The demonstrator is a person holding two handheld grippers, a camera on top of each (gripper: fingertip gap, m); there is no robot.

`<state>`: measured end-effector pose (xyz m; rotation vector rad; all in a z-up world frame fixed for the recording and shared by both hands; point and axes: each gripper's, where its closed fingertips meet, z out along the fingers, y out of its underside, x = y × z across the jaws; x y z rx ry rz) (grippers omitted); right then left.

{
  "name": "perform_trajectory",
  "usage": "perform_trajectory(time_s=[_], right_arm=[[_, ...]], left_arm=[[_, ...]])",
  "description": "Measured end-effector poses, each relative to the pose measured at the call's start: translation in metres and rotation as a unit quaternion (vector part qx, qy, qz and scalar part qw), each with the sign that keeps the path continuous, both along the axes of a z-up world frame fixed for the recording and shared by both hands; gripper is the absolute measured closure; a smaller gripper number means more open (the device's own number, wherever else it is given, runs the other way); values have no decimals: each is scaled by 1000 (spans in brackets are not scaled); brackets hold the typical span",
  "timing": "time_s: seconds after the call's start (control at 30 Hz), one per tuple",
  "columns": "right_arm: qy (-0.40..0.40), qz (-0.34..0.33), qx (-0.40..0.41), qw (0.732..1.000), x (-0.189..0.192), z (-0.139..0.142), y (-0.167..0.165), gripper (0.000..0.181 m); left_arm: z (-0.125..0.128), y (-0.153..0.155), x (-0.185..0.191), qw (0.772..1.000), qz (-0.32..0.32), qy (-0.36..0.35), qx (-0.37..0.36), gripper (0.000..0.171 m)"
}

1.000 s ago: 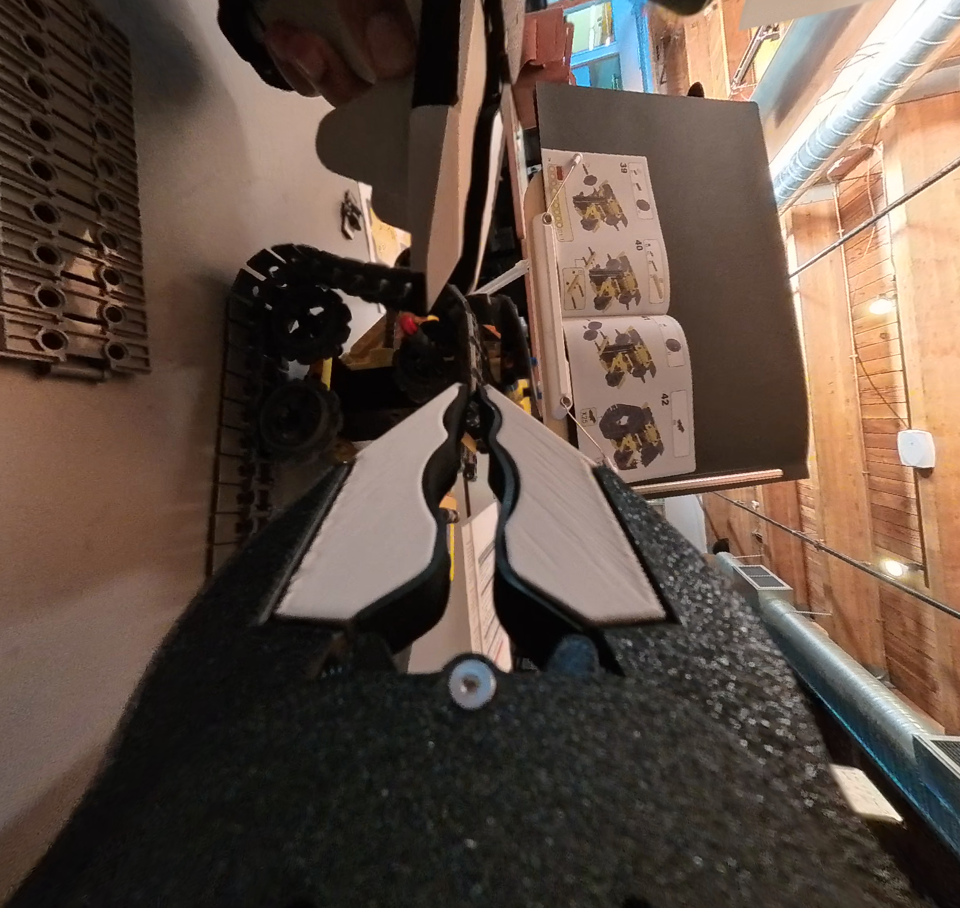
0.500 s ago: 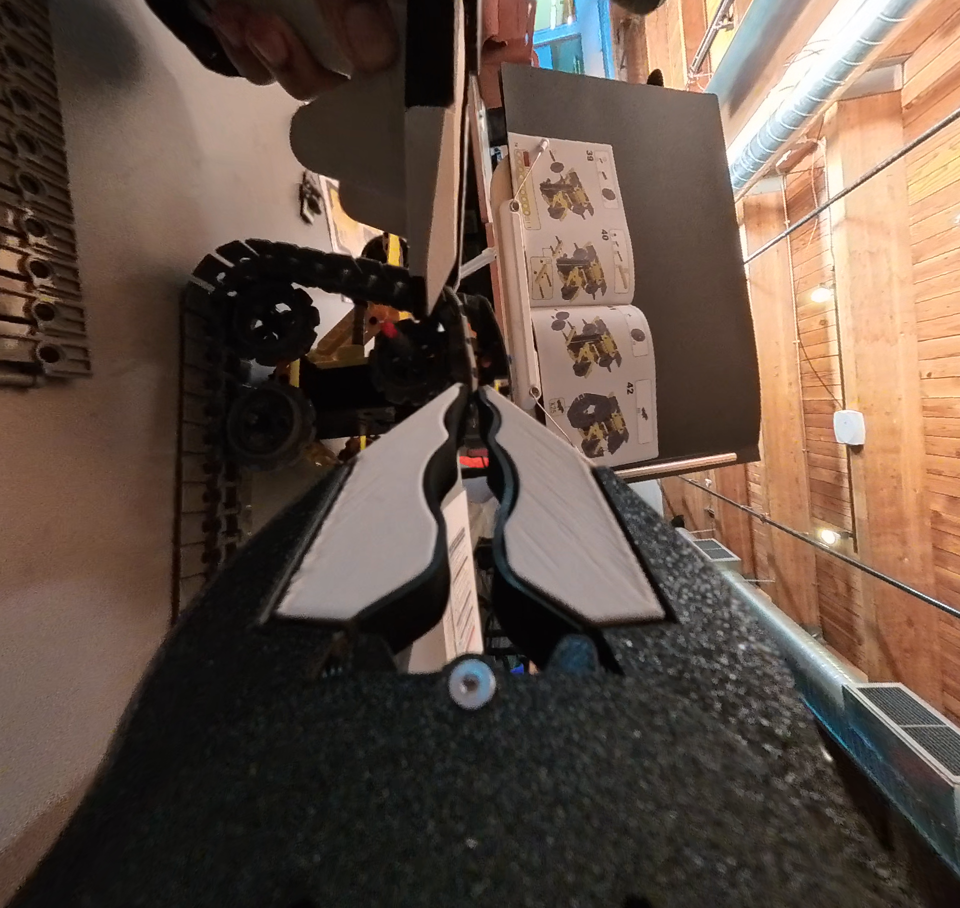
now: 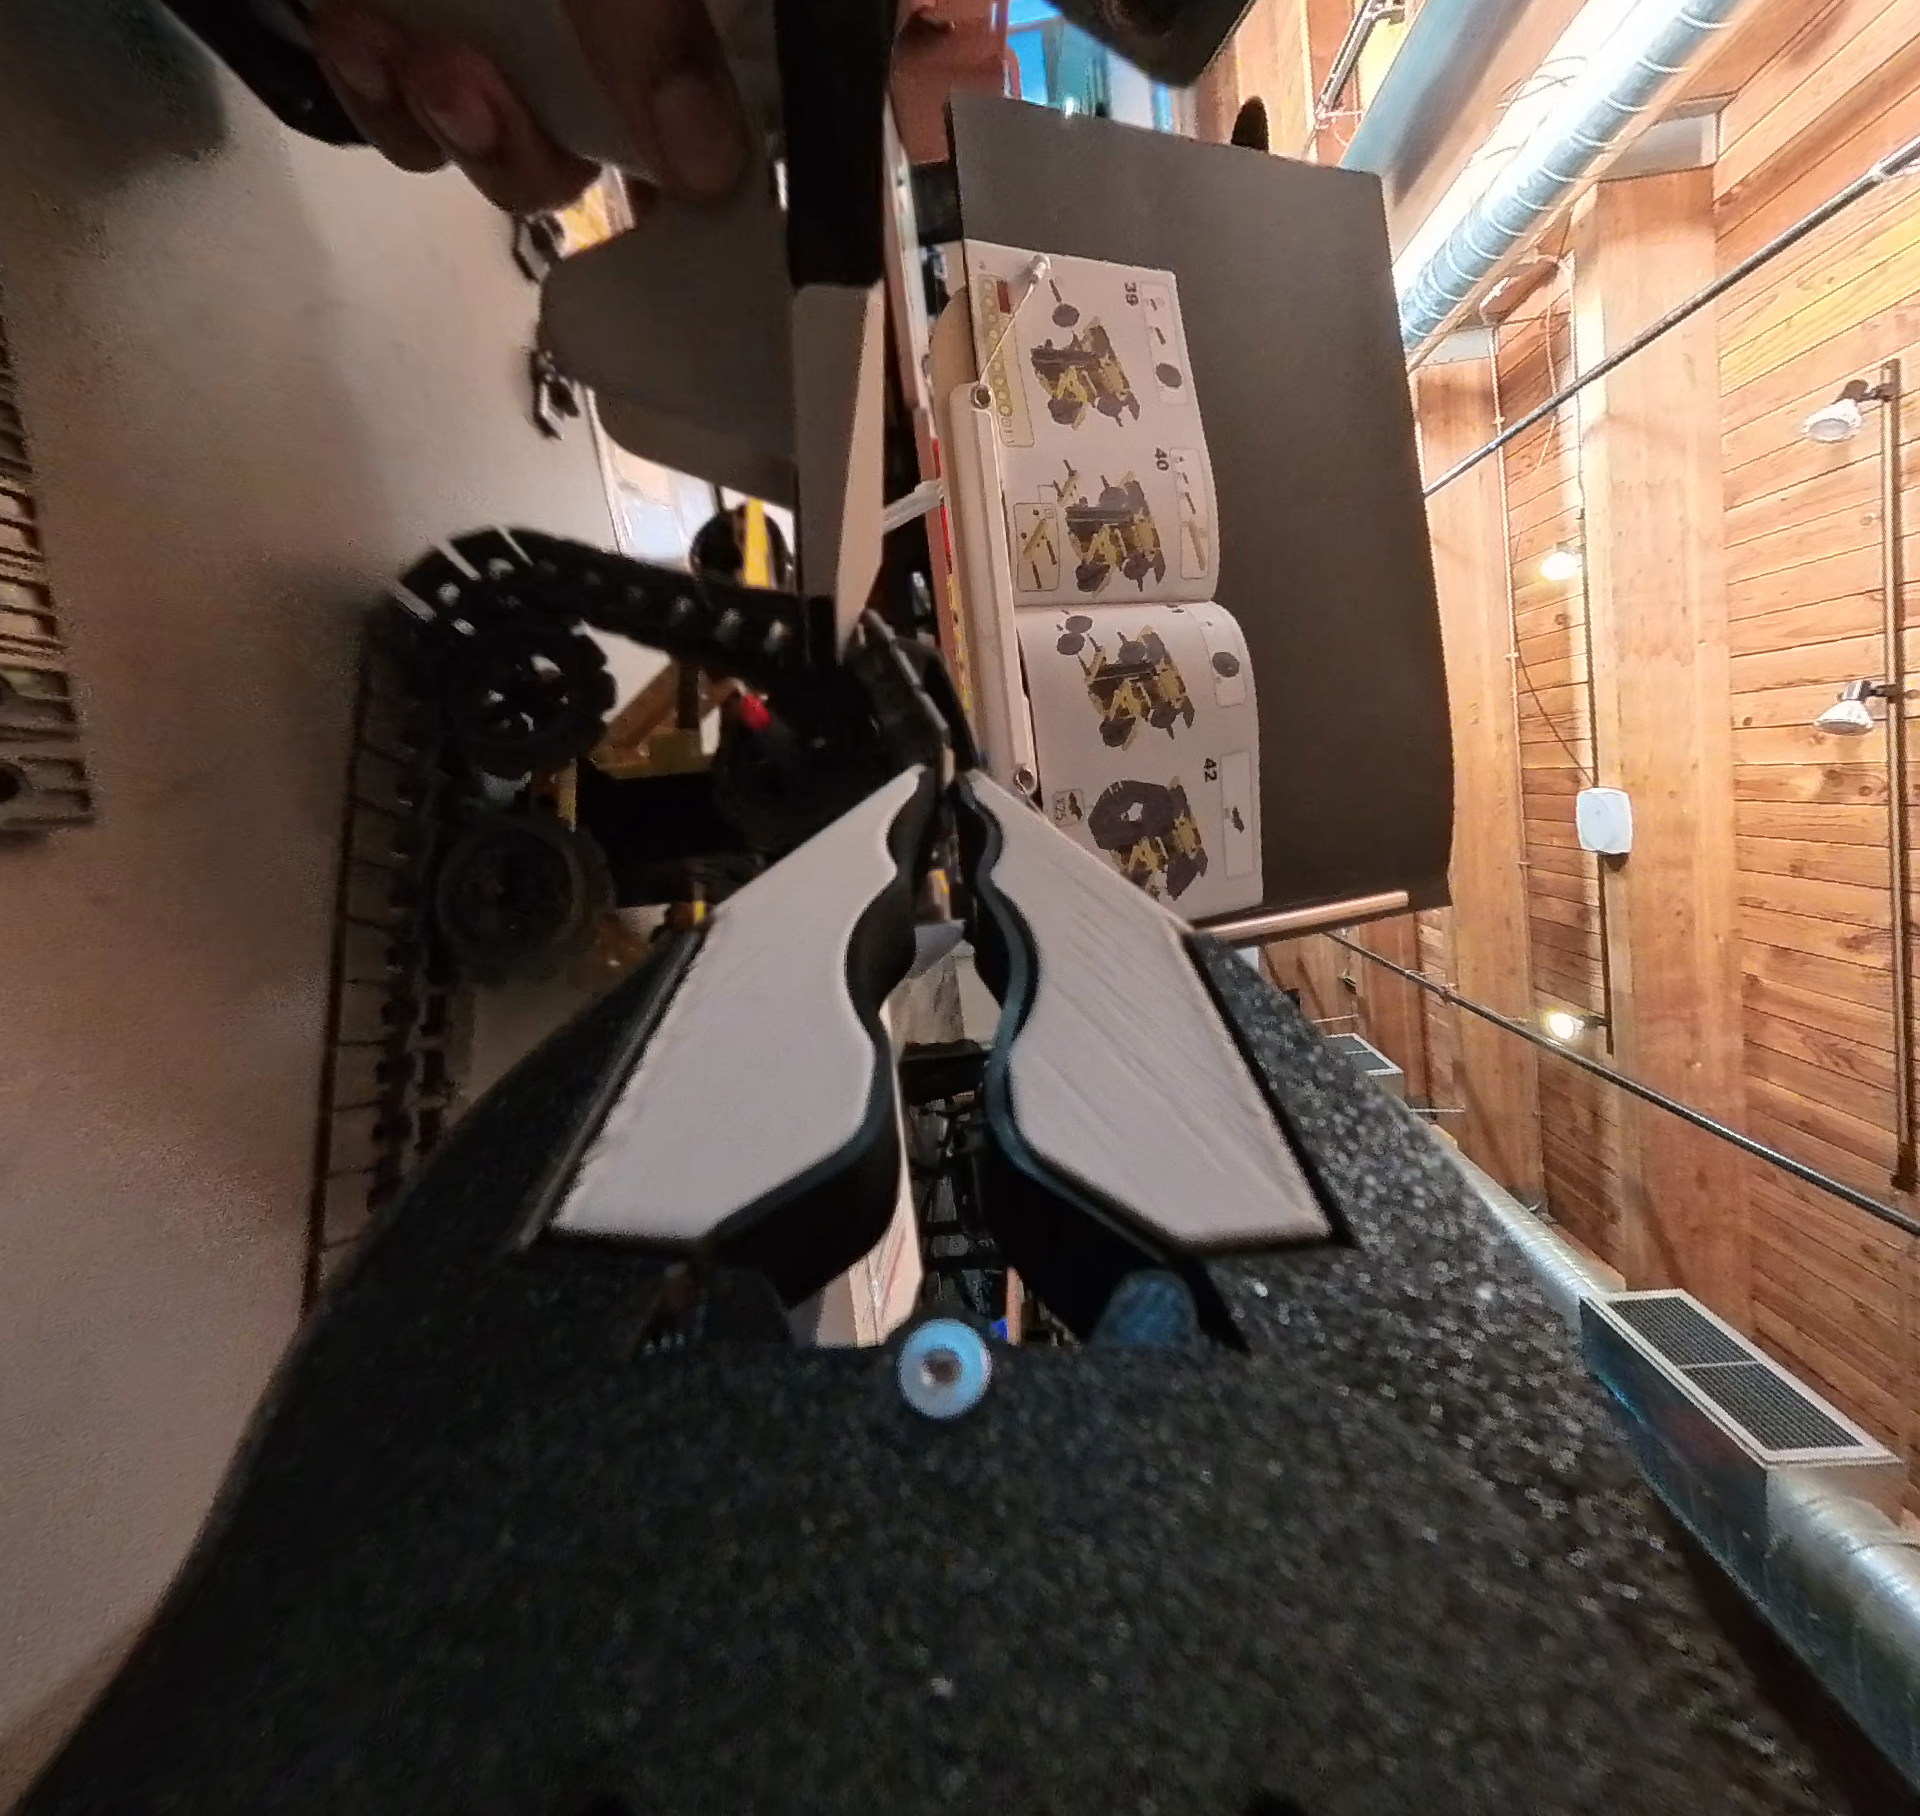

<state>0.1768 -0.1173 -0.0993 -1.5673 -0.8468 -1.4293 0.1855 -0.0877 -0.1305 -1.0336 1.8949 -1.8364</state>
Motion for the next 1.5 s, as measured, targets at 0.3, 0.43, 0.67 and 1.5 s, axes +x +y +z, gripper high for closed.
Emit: perform_trajectory(time_s=[0.3,0.43,0.67,1.5], right_arm=[[27,-31,6,999,17,-1,-1,179],[56,-57,13,997,33,-1,-5,179],[96,-59,26,993,51,-2,-13,179],[151,-21,66,986,65,-4,-15,179]], left_arm=[[-5,0,6,999,24,-13,34,125],[-10,-5,9,999,5,-3,45,107],[-9,-14,20,998,-48,3,34,106],[-14,-39,35,989,19,-61,130,109]])
